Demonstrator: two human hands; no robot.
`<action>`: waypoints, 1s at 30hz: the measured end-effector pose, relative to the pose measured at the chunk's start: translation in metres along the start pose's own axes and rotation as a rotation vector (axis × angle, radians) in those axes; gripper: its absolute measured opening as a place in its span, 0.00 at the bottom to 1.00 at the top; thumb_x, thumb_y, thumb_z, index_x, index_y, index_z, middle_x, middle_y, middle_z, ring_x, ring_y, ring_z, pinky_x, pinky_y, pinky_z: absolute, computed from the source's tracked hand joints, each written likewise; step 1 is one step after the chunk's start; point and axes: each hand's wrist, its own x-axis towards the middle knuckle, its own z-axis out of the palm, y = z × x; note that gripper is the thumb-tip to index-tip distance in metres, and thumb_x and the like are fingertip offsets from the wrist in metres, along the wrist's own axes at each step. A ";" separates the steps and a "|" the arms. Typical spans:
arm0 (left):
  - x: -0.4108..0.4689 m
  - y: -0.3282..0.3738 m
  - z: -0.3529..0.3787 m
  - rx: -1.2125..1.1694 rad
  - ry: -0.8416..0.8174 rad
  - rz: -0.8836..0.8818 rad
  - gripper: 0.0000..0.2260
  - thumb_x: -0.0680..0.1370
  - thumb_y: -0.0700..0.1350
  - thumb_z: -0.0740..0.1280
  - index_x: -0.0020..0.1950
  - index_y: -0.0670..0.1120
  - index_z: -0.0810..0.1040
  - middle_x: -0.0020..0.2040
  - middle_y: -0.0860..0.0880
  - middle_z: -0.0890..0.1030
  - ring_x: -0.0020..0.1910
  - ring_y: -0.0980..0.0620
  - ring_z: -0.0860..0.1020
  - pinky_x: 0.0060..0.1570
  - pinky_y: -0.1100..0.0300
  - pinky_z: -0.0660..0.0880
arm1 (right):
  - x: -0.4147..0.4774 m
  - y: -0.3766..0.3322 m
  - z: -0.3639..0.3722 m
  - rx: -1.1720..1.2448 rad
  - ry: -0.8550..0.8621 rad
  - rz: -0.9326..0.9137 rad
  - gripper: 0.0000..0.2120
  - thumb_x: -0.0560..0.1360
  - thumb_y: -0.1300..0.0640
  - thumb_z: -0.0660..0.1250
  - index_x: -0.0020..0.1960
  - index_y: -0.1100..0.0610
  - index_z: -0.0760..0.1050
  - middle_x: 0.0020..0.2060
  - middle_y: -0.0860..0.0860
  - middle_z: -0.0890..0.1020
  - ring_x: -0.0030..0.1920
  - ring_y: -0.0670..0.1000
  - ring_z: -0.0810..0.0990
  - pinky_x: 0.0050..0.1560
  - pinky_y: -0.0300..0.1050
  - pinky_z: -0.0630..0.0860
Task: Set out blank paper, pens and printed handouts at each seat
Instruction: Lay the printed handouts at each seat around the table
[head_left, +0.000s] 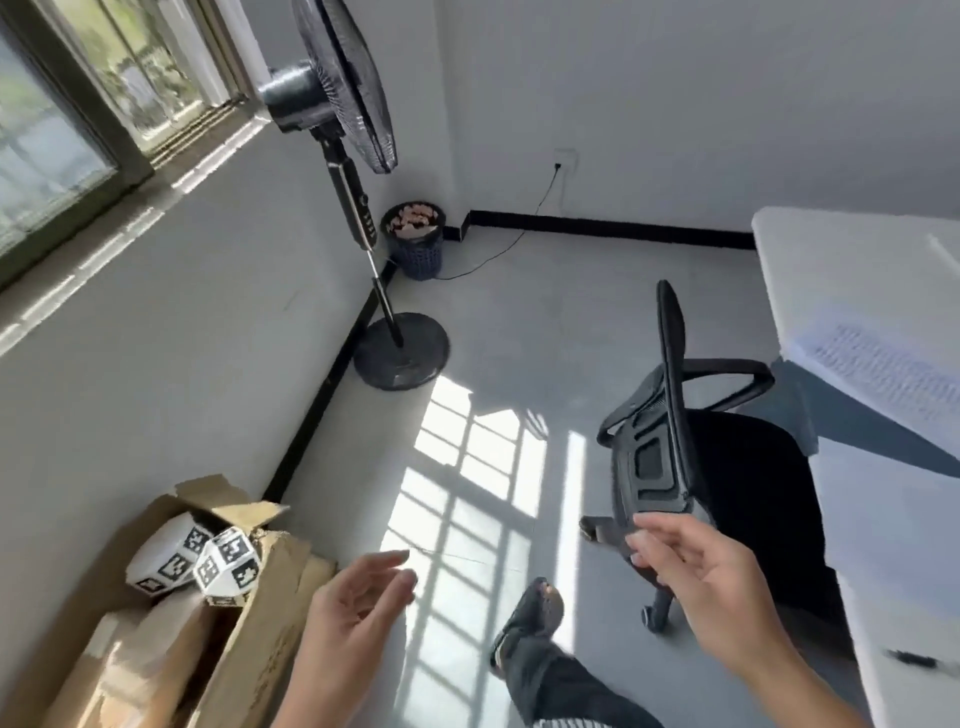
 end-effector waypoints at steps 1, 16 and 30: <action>0.023 0.006 0.006 0.007 -0.029 0.005 0.07 0.72 0.43 0.75 0.49 0.46 0.83 0.40 0.43 0.86 0.39 0.48 0.85 0.42 0.55 0.79 | 0.015 -0.001 0.002 0.012 0.026 0.007 0.08 0.72 0.55 0.71 0.51 0.50 0.82 0.43 0.46 0.87 0.45 0.46 0.85 0.47 0.40 0.80; 0.338 0.172 0.082 0.211 -0.303 0.113 0.12 0.70 0.53 0.71 0.50 0.49 0.82 0.41 0.49 0.86 0.40 0.53 0.85 0.45 0.52 0.80 | 0.304 -0.075 -0.032 0.082 0.293 -0.003 0.14 0.71 0.47 0.68 0.55 0.48 0.80 0.47 0.44 0.85 0.48 0.45 0.85 0.51 0.40 0.80; 0.614 0.287 0.284 0.442 -0.940 0.289 0.06 0.74 0.42 0.71 0.49 0.51 0.82 0.41 0.49 0.86 0.41 0.52 0.84 0.43 0.57 0.80 | 0.424 -0.068 -0.065 0.173 0.875 0.394 0.07 0.75 0.56 0.69 0.51 0.47 0.80 0.43 0.44 0.86 0.44 0.43 0.85 0.45 0.37 0.80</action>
